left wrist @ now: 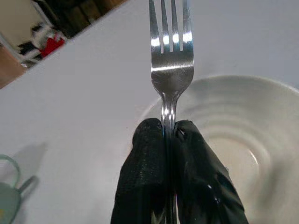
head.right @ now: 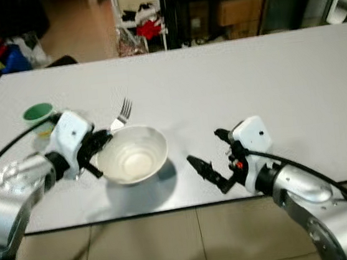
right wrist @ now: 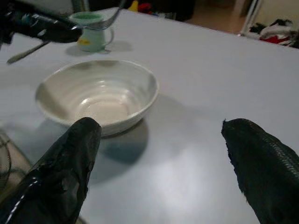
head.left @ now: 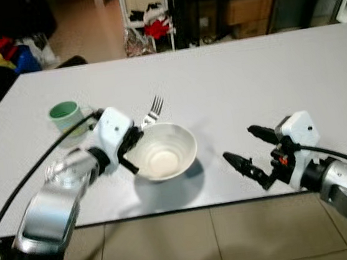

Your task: Setting the table

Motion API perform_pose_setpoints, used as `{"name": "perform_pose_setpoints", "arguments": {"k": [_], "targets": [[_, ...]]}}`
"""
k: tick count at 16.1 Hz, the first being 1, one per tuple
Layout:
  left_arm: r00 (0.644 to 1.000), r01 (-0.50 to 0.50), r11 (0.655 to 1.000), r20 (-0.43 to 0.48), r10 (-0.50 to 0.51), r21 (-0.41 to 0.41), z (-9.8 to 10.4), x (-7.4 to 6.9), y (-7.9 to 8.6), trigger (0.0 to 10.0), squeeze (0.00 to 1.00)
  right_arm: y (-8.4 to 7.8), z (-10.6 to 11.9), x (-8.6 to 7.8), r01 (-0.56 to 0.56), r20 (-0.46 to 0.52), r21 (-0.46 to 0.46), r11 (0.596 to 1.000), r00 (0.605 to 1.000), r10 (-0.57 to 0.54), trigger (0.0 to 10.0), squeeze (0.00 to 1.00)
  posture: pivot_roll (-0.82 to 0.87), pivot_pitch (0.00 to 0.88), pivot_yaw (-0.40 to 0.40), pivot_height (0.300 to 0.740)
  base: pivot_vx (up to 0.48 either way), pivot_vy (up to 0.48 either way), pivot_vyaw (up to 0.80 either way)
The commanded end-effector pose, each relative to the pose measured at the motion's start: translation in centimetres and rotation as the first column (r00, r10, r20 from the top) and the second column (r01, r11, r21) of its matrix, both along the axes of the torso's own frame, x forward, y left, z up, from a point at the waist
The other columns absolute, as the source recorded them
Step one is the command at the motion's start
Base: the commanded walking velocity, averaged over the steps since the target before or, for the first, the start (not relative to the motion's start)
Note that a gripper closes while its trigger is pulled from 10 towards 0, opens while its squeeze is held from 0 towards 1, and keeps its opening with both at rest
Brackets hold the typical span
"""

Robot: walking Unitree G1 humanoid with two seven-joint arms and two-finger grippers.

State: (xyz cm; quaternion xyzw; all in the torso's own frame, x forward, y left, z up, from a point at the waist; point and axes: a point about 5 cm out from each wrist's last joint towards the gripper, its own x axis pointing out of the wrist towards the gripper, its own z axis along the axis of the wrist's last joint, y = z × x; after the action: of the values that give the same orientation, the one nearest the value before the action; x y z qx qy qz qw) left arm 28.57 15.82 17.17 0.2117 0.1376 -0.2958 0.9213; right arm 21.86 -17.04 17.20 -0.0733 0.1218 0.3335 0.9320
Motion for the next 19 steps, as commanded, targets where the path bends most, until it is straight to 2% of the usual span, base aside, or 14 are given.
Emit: {"name": "perform_pose_setpoints", "arguments": {"k": [1,3,10,17,19], "targets": [[0.999,0.006,0.998,-0.049,-0.003,0.069,-0.6,0.8,0.2,10.0,0.00,0.6,0.5,-0.3,-0.063,-0.001,-0.024,0.998,0.998,0.063,10.0,0.00,0.03,0.000,0.102,0.740,0.000,0.000,0.00],[0.994,-0.004,0.991,-0.111,0.019,0.132,-0.9,1.6,0.8,10.0,0.00,1.0,0.6,-1.0,-0.122,-0.031,-0.026,0.992,0.992,0.121,10.0,0.00,0.02,0.000,0.113,0.740,0.000,0.000,0.00],[0.969,0.109,0.969,-0.243,-0.053,0.222,-1.1,1.6,0.7,10.0,0.00,1.9,0.7,-2.1,-0.239,-0.076,-0.018,0.971,0.968,0.237,10.0,0.00,0.02,0.000,0.123,0.740,0.000,0.000,0.00],[0.954,0.120,0.963,-0.297,-0.044,0.242,-1.7,2.4,0.3,10.0,0.00,2.1,0.6,-2.5,-0.274,-0.096,-0.015,0.962,0.958,0.271,10.0,0.00,0.02,0.000,0.132,0.740,0.000,0.000,0.00],[0.952,0.125,0.963,-0.301,-0.049,0.238,-1.6,2.6,0.2,10.0,0.20,2.0,0.6,-2.5,-0.275,-0.097,-0.016,0.961,0.957,0.272,10.0,0.00,0.02,0.000,0.134,0.740,0.000,0.000,0.00]]}}
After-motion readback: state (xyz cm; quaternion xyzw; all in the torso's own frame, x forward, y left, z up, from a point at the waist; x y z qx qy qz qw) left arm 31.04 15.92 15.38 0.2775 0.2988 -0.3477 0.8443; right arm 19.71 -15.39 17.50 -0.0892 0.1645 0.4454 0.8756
